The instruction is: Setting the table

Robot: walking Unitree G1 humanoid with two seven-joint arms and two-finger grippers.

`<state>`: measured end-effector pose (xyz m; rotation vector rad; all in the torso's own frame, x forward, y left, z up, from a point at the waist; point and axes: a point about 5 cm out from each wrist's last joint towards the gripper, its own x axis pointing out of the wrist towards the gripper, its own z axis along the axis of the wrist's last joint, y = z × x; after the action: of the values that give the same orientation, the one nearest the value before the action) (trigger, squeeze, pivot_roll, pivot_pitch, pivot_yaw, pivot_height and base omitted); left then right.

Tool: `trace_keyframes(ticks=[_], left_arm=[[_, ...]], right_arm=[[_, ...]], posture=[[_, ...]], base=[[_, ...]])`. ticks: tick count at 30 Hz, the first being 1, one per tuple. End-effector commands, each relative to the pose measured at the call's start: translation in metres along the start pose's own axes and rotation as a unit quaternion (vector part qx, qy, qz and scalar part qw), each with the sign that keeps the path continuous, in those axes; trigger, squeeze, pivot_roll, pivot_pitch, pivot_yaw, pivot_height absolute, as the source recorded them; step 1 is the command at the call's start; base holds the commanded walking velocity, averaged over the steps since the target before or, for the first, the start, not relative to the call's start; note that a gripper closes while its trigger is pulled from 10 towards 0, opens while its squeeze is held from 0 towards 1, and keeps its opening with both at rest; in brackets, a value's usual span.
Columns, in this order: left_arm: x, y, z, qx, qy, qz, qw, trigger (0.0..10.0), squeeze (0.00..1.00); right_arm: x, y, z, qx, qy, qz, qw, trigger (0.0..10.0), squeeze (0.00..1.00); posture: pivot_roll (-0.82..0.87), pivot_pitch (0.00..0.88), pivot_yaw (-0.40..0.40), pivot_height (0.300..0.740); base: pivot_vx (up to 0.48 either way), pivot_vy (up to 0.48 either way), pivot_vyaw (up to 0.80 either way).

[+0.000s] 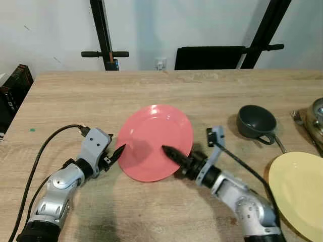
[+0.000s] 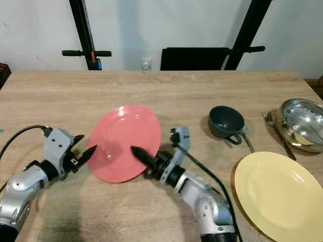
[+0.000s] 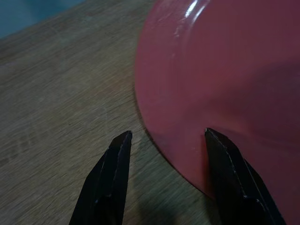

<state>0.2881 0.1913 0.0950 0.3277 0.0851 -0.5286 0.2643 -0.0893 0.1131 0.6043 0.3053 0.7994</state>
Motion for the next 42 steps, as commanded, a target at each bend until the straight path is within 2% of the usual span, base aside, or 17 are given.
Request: trace_keyframes(ticks=[1,2,3,4,5,6,13,25,27,29,31,34,35,36,37,40,42], left_arm=[[-0.013,-0.015,-0.04,-0.029,0.099,-0.018,0.995,10.0,0.0],[-0.013,-0.015,-0.04,-0.029,0.099,-0.018,0.995,10.0,0.0],[-0.014,-0.015,-0.04,-0.028,0.099,-0.018,0.995,10.0,0.0],[-0.014,-0.015,-0.04,-0.029,0.099,-0.018,0.994,10.0,0.0],[-0.014,-0.015,-0.04,-0.029,0.099,-0.018,0.994,10.0,0.0],[-0.015,-0.015,-0.04,-0.028,0.1,-0.019,0.994,10.0,0.0],[-0.015,-0.014,-0.04,-0.026,0.101,-0.02,0.994,10.0,0.0],[-0.012,-0.011,-0.035,-0.032,0.094,-0.014,0.995,10.0,0.0],[-0.01,-0.009,-0.028,-0.048,0.081,-0.006,0.996,10.0,0.0],[-0.003,0.001,0.002,-0.119,0.019,0.022,0.993,10.0,0.0],[0.0,0.007,0.025,-0.159,-0.021,0.024,0.987,10.0,0.0],[-0.004,0.016,0.041,-0.179,-0.048,0.028,0.982,10.0,0.0],[-0.008,0.021,0.049,-0.184,-0.061,0.029,0.981,10.0,0.0],[-0.011,0.024,0.055,-0.187,-0.07,0.028,0.979,10.0,0.0],[-0.017,0.029,0.059,-0.181,-0.076,0.032,0.98,10.0,0.0],[-0.03,0.037,0.07,-0.174,-0.086,0.038,0.98,10.0,0.0],[-0.033,0.039,0.074,-0.176,-0.091,0.039,0.979,10.0,0.0]], right_arm=[[0.001,0.0,-0.005,0.03,0.003,0.007,1.0,10.0,0.0],[0.002,0.0,-0.004,0.036,-0.002,0.006,0.999,10.0,0.0],[0.003,0.0,-0.003,0.042,-0.006,0.006,0.999,9.0,0.0],[0.004,-0.001,-0.002,0.05,-0.012,0.004,0.999,4.2,0.0],[0.005,-0.001,-0.002,0.055,-0.016,0.002,0.998,0.8,0.0],[0.007,-0.004,0.002,0.079,-0.035,-0.007,0.996,0.0,0.0],[0.011,-0.01,0.011,0.081,-0.074,-0.034,0.993,0.0,0.0],[0.013,-0.006,0.019,0.089,-0.107,-0.028,0.99,0.0,0.0],[0.012,-0.006,0.02,0.086,-0.113,-0.031,0.989,0.0,0.0],[0.01,-0.007,0.024,0.079,-0.128,-0.042,0.988,0.0,0.0],[0.008,-0.007,0.028,0.069,-0.137,-0.049,0.987,0.0,0.0],[0.006,-0.006,0.034,0.039,-0.145,-0.057,0.987,0.0,0.0],[0.004,-0.005,0.039,0.027,-0.16,-0.067,0.984,1.3,0.0],[0.002,-0.004,0.044,0.019,-0.171,-0.074,0.982,1.3,0.0],[-0.001,-0.003,0.05,0.007,-0.188,-0.081,0.979,10.0,0.0],[-0.008,0.002,0.066,-0.022,-0.225,-0.088,0.97,10.0,0.0],[-0.01,0.005,0.071,-0.027,-0.236,-0.089,0.967,10.0,0.0]], posture=[[-0.08,0.048,0.02,0.74],[-0.07,0.049,0.022,0.74],[-0.07,0.049,0.022,0.74],[-0.07,0.049,0.022,0.74],[-0.07,0.049,0.022,0.74],[-0.07,0.049,0.023,0.74],[-0.07,0.049,0.028,0.74],[-0.07,0.056,0.031,0.74],[-0.07,0.058,0.031,0.74],[-0.07,0.06,0.032,0.74],[-0.07,0.061,0.032,0.74],[-0.06,0.064,0.038,0.74],[-0.06,0.064,0.038,0.74],[-0.06,0.064,0.038,0.74],[-0.06,0.065,0.043,0.74],[-0.05,0.066,0.051,0.74],[-0.05,0.07,0.061,0.74]], base=[[0.0,0.0,0.0],[0.0,0.0,0.0],[0.0,0.0,0.0],[0.0,0.0,0.0],[0.0,0.0,0.0],[0.0,0.0,0.0],[0.0,0.0,0.0],[0.0,0.0,0.0],[0.0,0.0,0.0],[0.0,0.0,0.0],[0.0,0.0,0.0],[0.0,0.0,0.0],[0.0,0.0,0.0],[0.0,0.0,0.0],[0.0,0.0,0.0],[0.0,0.0,0.0],[0.0,0.0,0.0]])
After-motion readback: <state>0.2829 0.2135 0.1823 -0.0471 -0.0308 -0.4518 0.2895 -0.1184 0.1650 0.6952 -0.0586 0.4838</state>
